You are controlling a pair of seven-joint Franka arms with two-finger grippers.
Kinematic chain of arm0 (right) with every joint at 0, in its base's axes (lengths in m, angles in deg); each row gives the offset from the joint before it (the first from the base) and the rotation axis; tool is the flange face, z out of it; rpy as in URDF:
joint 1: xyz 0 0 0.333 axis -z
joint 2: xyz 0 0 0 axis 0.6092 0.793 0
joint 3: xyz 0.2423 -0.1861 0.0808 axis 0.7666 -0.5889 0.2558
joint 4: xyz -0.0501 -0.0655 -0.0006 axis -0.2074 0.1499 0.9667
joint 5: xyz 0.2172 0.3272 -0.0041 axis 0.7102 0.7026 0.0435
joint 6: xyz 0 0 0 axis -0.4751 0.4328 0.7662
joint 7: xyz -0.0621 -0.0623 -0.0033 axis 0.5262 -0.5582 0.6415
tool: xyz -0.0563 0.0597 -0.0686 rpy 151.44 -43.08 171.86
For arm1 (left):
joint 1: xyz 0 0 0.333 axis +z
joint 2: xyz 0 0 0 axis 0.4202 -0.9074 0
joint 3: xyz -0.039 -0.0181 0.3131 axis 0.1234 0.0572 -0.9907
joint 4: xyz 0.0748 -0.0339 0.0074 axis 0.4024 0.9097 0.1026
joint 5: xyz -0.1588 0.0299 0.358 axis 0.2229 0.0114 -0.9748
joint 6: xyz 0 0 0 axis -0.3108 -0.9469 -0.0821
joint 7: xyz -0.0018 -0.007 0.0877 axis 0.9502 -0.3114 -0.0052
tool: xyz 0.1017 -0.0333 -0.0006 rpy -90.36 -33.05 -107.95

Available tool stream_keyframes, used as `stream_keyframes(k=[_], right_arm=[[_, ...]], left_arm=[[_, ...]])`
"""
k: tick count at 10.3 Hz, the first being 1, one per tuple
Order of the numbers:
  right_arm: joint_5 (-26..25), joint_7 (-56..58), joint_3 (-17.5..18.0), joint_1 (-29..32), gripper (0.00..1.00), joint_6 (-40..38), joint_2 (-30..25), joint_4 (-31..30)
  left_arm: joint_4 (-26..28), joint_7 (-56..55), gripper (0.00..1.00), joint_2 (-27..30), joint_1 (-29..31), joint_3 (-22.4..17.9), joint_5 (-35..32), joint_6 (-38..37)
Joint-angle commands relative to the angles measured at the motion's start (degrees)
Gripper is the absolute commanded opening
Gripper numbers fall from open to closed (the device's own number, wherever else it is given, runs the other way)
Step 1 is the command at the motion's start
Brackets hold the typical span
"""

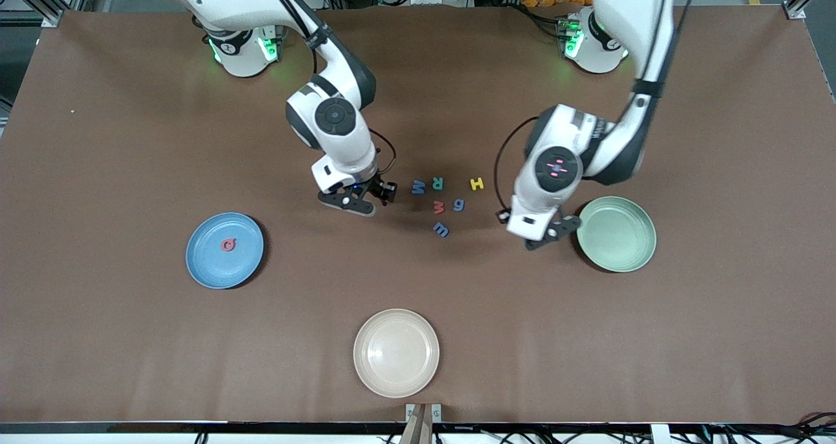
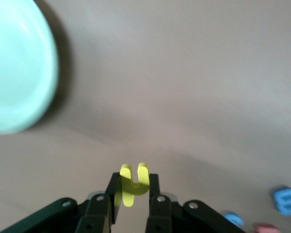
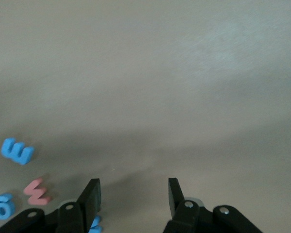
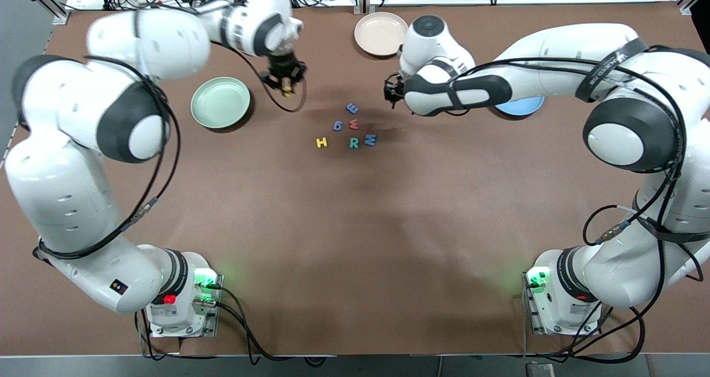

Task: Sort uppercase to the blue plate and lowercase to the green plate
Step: 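Carry the yellow h to the green plate with the left gripper, then release the yellow h while the right gripper grasps the blue M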

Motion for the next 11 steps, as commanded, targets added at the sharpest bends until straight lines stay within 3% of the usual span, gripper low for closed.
stream_keyframes(k=[1,3,6,7,8,10,11], right_arm=[[-7.98,-7.82,1.30,-3.04,0.64,-0.83,7.31,8.65],[-12.92,-10.47,1.30,-5.16,0.64,-0.31,9.78,10.17],[-13.64,-10.48,1.48,-7.45,0.64,-0.21,11.98,10.17],[-13.55,-10.48,2.00,-7.54,0.64,-0.21,12.60,10.17],[-13.64,-10.57,2.44,-7.45,0.64,-0.13,13.47,10.17],[-13.38,-10.66,2.62,-7.63,0.63,0.14,14.27,10.17],[-13.20,-10.57,2.97,-7.54,0.61,0.05,14.27,10.09]], left_arm=[[3.24,11.82,0.00,1.76,8.86,0.79,-2.29,-0.28],[4.48,21.33,0.00,1.76,15.20,0.79,-2.29,0.25],[8.87,24.10,0.00,1.06,18.82,1.58,-1.68,7.35],[8.79,24.10,0.12,0.62,19.00,1.67,-1.59,7.54],[8.53,24.10,0.38,0.62,19.01,1.67,-1.67,7.55],[8.26,24.10,0.53,0.79,19.09,1.67,-1.68,7.55],[8.17,24.19,0.55,0.79,19.09,1.67,-1.68,7.55]])
